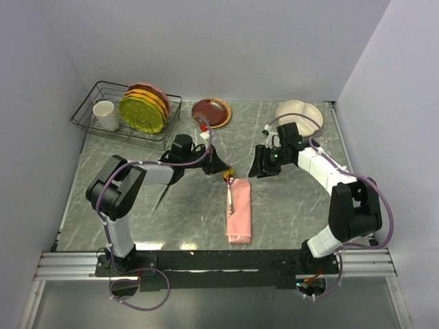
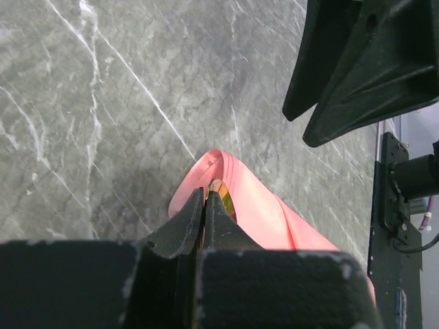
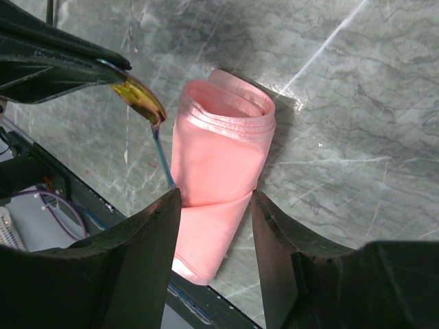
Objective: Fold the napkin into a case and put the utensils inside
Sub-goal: Insert the spoon into the folded napkin.
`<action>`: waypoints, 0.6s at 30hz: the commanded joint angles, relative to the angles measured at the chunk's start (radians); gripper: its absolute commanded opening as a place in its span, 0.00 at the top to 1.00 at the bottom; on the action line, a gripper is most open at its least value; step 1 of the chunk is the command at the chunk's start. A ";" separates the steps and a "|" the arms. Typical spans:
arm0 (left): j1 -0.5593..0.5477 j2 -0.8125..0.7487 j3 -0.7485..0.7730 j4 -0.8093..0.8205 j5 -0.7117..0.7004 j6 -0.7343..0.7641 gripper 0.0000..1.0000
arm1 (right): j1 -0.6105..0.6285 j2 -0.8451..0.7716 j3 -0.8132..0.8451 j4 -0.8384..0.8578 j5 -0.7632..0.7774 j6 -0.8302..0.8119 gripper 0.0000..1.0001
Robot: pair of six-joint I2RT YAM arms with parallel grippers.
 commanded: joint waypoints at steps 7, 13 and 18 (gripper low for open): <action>-0.024 -0.052 -0.031 0.084 0.051 -0.028 0.99 | -0.009 0.032 0.004 0.052 -0.001 0.020 0.47; -0.032 -0.049 -0.039 0.069 0.048 -0.026 0.99 | -0.009 0.057 -0.010 0.075 0.001 0.026 0.47; -0.043 -0.051 -0.045 0.046 0.047 -0.028 0.99 | -0.009 0.067 -0.016 0.080 0.002 0.026 0.47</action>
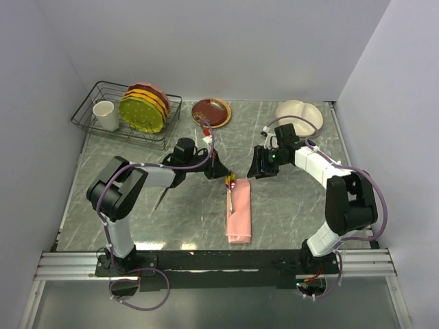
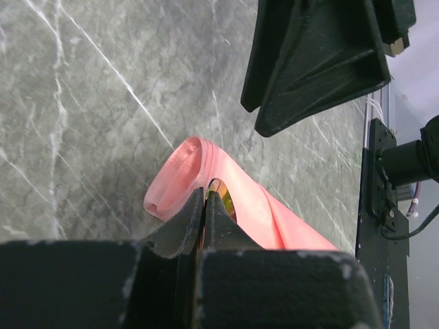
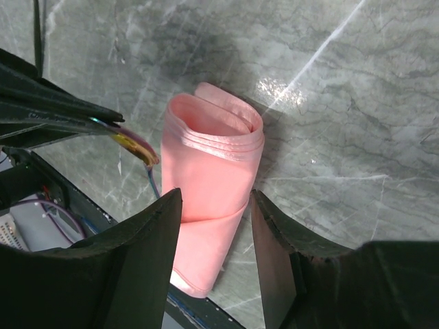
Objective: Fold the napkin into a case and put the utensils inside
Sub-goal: Insert the spoon into the folded napkin.
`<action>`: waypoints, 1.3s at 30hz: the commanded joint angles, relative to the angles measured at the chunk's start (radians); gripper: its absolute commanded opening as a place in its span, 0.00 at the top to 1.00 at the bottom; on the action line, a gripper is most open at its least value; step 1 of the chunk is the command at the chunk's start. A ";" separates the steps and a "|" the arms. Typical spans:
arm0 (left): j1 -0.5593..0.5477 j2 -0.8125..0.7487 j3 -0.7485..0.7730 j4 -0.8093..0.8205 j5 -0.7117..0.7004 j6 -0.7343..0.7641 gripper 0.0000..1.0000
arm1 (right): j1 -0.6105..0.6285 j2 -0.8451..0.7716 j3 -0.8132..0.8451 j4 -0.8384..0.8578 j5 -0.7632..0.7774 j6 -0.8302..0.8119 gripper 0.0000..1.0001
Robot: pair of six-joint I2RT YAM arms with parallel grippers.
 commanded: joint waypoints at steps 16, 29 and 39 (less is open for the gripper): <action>-0.023 -0.013 -0.009 0.006 0.048 -0.032 0.97 | -0.008 0.030 0.000 0.029 0.005 -0.001 0.47; -0.024 0.031 0.015 -0.006 0.066 -0.039 0.97 | -0.002 0.122 0.002 0.100 -0.042 0.009 0.48; -0.024 0.066 0.040 -0.035 0.074 -0.017 0.97 | 0.030 0.172 0.002 0.150 -0.073 0.035 0.48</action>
